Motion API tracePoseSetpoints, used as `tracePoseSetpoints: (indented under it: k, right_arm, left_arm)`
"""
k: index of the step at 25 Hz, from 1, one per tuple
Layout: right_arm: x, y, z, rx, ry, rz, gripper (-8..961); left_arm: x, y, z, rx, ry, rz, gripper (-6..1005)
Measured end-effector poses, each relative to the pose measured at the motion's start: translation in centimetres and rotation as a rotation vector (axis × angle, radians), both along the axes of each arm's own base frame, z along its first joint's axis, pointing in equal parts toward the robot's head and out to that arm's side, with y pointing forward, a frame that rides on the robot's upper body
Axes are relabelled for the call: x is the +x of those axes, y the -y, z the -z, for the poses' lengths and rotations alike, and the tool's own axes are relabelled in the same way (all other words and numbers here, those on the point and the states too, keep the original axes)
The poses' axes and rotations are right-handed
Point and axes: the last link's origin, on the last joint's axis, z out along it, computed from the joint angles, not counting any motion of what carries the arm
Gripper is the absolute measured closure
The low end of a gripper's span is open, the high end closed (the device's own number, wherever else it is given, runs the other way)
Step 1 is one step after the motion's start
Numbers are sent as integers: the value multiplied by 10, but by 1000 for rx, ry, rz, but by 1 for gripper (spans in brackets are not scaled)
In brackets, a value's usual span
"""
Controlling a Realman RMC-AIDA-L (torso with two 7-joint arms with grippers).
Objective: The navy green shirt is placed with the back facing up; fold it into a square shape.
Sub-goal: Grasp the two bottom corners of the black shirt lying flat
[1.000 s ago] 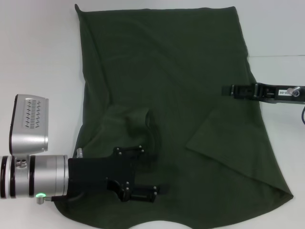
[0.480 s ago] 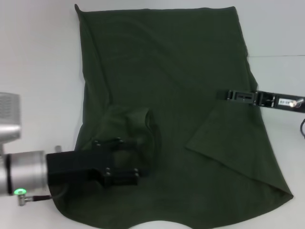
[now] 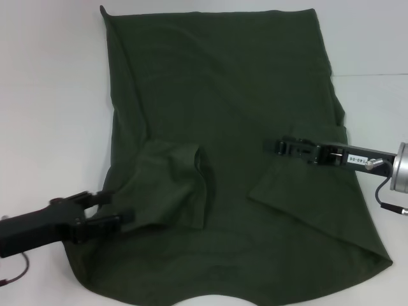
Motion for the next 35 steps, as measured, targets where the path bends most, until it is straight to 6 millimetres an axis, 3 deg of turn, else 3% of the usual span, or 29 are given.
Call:
tracePoseSetpoints:
  k: [11,22,35]
  right_arm:
    - [0,-7,1,26,12,23,24]
    - [-1,-14,-4,46,32,18,23]
    - [-1,-15,-7,56,29,18,24]
  left_arm:
    - [-30,14,-20,15,-5,-200,125]
    - [-49,26,-23,24,-28,-301,125]
    - [-52,32,-16,-33,-47,-323,126]
